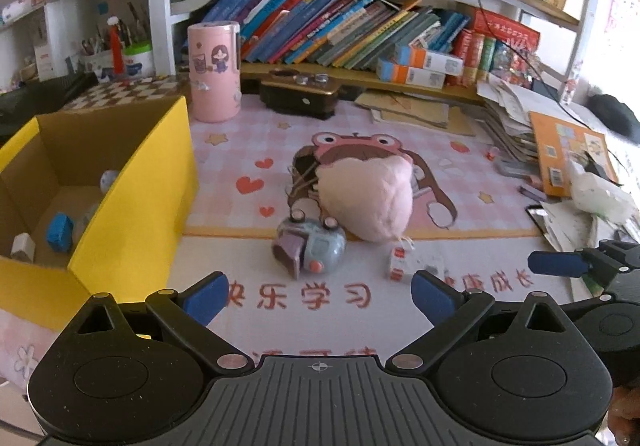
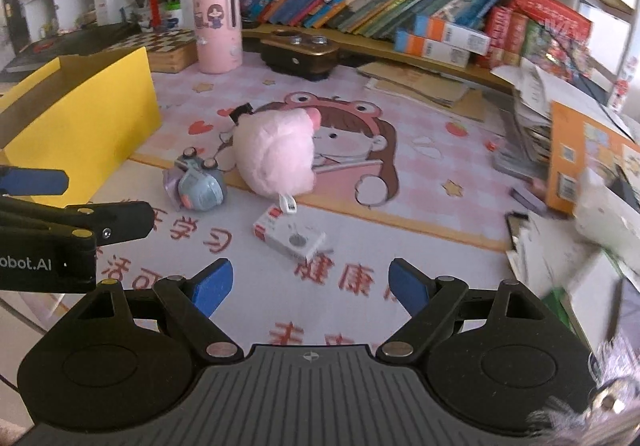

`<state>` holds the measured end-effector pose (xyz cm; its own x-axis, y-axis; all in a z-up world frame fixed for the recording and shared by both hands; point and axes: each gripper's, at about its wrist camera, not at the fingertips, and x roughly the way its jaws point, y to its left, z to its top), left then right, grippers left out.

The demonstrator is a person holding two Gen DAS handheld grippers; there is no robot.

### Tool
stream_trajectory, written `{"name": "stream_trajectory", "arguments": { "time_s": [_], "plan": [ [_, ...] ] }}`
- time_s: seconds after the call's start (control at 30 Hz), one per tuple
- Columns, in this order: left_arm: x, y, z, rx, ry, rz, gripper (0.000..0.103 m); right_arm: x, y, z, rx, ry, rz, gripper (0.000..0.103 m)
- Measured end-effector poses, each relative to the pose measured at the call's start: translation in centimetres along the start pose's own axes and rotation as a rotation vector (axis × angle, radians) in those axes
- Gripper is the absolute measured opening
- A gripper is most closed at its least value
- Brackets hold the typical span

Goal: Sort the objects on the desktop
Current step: 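Grasp the grey toy truck with the left tool while the right tool grasps the white medicine box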

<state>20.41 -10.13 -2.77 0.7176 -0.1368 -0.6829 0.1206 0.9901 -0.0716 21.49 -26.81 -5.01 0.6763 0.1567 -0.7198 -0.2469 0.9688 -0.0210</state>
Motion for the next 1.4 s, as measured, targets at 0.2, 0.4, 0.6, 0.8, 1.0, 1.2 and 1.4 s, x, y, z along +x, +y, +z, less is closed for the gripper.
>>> {"name": "stream_trajectory", "arguments": {
  "time_s": [0.2,0.4,0.6,0.8,1.0,1.2,1.4],
  "plan": [
    [2.1,-0.4,1.1,0.001,0.013,0.055,0.099,2.7,0.2,0.8,-0.112,-0.015,0.022,0.076],
    [3.5,-0.5,1.7,0.008,0.024,0.071,0.099,5.4,0.1,1.4,-0.151,0.006,0.076,0.064],
    [5.1,-0.2,2.0,0.006,0.049,0.097,0.099,7.9,0.1,1.7,-0.174,0.051,0.088,0.064],
    [6.9,-0.1,2.7,0.015,0.073,0.092,0.099,8.6,-0.5,1.8,-0.155,0.068,0.154,0.046],
    [9.4,-0.8,2.8,0.066,0.090,0.074,0.099,7.7,-1.4,1.4,-0.144,0.089,0.163,0.030],
    [11.6,-1.7,2.1,0.151,0.121,0.091,0.097,7.1,-2.0,0.8,-0.143,0.101,0.153,0.030],
    [12.4,-1.5,1.9,0.149,0.138,0.097,0.094,7.7,-2.0,1.1,-0.137,0.087,0.142,0.037]
  ]
}}
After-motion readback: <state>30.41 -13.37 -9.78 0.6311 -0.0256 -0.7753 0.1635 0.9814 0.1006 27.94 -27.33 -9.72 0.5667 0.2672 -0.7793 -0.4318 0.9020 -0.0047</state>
